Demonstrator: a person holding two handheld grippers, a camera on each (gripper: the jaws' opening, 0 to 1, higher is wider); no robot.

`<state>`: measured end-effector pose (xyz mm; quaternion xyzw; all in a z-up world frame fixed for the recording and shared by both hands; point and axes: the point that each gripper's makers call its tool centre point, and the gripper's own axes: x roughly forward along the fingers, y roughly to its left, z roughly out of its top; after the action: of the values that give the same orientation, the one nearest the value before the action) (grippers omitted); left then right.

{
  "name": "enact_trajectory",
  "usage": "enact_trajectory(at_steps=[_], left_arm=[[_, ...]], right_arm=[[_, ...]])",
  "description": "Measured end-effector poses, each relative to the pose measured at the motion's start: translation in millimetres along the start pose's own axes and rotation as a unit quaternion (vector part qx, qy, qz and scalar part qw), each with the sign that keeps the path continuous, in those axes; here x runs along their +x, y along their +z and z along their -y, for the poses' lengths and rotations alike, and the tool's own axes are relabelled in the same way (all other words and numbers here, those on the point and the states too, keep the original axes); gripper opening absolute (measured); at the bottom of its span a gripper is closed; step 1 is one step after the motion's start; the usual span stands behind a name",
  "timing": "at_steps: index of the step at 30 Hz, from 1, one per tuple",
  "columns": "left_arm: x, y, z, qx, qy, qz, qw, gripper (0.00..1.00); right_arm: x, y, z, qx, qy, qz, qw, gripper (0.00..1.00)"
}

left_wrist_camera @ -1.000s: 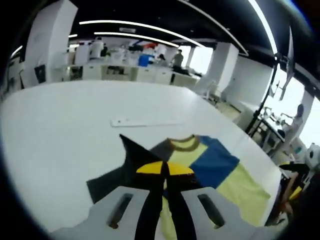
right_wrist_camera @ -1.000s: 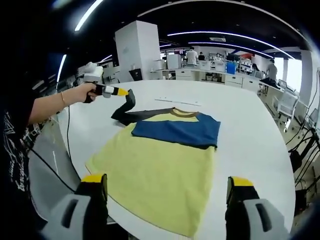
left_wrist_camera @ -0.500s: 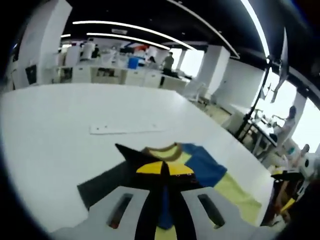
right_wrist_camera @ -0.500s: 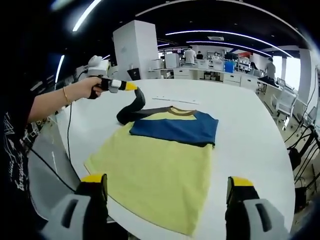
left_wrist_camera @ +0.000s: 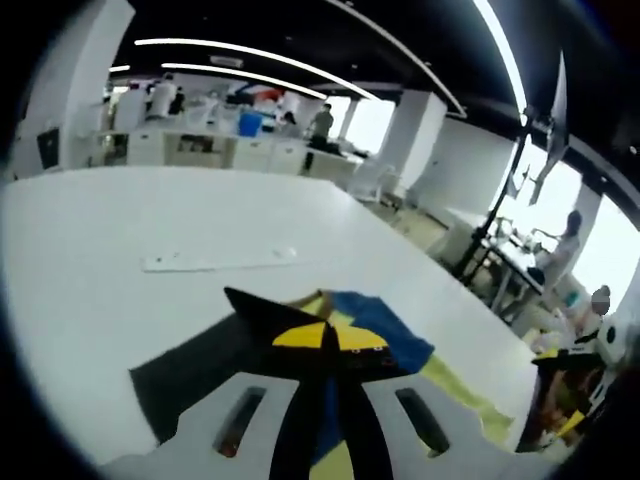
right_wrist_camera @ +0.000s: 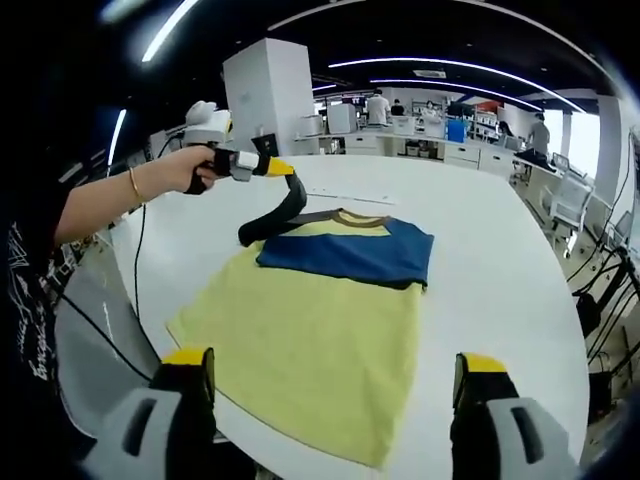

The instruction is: Fold the garment on the visible template until the final outline fits inside the template.

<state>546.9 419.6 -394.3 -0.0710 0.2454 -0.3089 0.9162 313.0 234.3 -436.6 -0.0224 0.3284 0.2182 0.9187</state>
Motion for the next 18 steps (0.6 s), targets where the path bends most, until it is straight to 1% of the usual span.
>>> enact_trajectory(at_steps=[3,10,13,15,16,18], left_arm=[[5,0.1,7.2,-0.005,-0.008,0.0,1.0,0.0],[15,-2.6,28.0,0.0,-0.022,-0.002,0.9997,0.0],[20,-2.7,32.6,-0.002,-0.029,-0.001,0.9996,0.0],[25,-3.5,41.2,0.002,-0.036,-0.002,0.9994,0.0],[27,-4.0,43.8,0.009,-0.038,-0.003,0.9992,0.0],[31,-3.6,48.2,0.01,-0.044,-0.001,0.999,0.0]], right_arm=[[0,0.4,0,0.0,-0.001,0.0,1.0,1.0],[2,-2.1,0,0.003,-0.001,-0.004,1.0,1.0],[2,-3.5,1,0.005,-0.001,-0.005,1.0,1.0],[2,-3.9,1,0.006,-0.002,-0.005,1.0,1.0],[2,-4.2,1,0.006,-0.002,-0.005,1.0,1.0],[1,-4.4,0,0.008,-0.002,-0.003,1.0,1.0]])
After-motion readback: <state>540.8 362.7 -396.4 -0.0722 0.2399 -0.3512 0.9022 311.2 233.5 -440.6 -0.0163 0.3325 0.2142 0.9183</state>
